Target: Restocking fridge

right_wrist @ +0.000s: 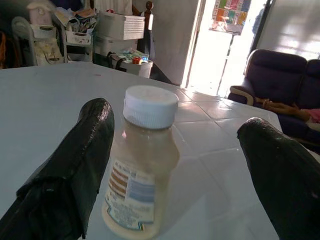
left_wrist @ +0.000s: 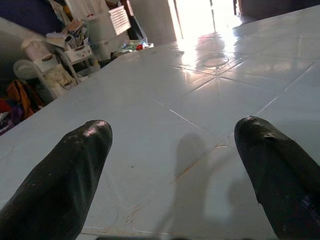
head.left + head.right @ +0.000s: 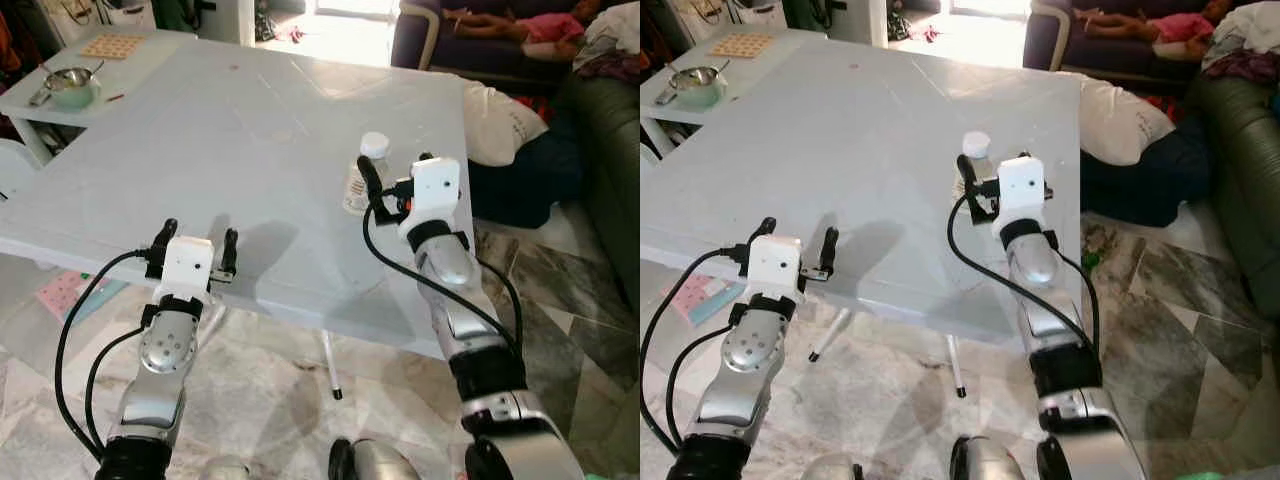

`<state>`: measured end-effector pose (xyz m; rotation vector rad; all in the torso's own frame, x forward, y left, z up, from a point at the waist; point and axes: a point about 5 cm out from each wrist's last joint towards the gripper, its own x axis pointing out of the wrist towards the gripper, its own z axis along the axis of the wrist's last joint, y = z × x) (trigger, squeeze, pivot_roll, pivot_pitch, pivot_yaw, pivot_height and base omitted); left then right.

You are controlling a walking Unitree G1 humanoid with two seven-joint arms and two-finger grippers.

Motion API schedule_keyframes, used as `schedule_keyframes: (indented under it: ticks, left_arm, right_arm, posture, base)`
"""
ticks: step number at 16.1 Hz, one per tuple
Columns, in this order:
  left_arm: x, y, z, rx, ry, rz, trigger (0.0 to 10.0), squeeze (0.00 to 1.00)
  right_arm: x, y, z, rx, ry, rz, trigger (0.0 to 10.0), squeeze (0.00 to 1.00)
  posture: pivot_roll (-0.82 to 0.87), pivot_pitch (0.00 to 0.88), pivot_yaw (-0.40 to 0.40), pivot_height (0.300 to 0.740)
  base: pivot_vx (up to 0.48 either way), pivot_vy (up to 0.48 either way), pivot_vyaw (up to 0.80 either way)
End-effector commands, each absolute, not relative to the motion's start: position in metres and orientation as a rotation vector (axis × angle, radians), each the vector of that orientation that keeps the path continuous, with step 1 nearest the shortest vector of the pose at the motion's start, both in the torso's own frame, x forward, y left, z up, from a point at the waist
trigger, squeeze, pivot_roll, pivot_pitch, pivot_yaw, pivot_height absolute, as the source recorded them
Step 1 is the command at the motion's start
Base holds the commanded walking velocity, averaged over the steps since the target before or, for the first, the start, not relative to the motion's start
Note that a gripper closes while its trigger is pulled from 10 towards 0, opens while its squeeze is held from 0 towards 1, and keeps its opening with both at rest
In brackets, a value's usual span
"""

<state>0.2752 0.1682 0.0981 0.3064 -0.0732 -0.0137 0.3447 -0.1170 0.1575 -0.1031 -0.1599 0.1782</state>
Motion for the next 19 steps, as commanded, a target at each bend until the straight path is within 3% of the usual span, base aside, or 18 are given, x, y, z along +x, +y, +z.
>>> schedule_keyframes:
  ticks: [1,19]
  left_arm:
    - [0.276,0.167,0.100,0.322,-0.080,-0.030,10.0,0.00]
    - [0.275,0.178,0.102,0.368,-0.070,-0.048,10.0,0.00]
  right_arm:
    - [0.351,-0.120,0.165,-0.101,-0.176,0.166,10.0,0.00]
    - [0.388,-0.113,0.185,-0.136,-0.180,0.225,10.0,0.00]
  posture:
    - [0.08,0.071,-0.023,0.740]
    - [0.13,0.097,-0.003,0.740]
  base:
    - [0.000,0.000,0.00]
    - [0.000,0.000,0.00]
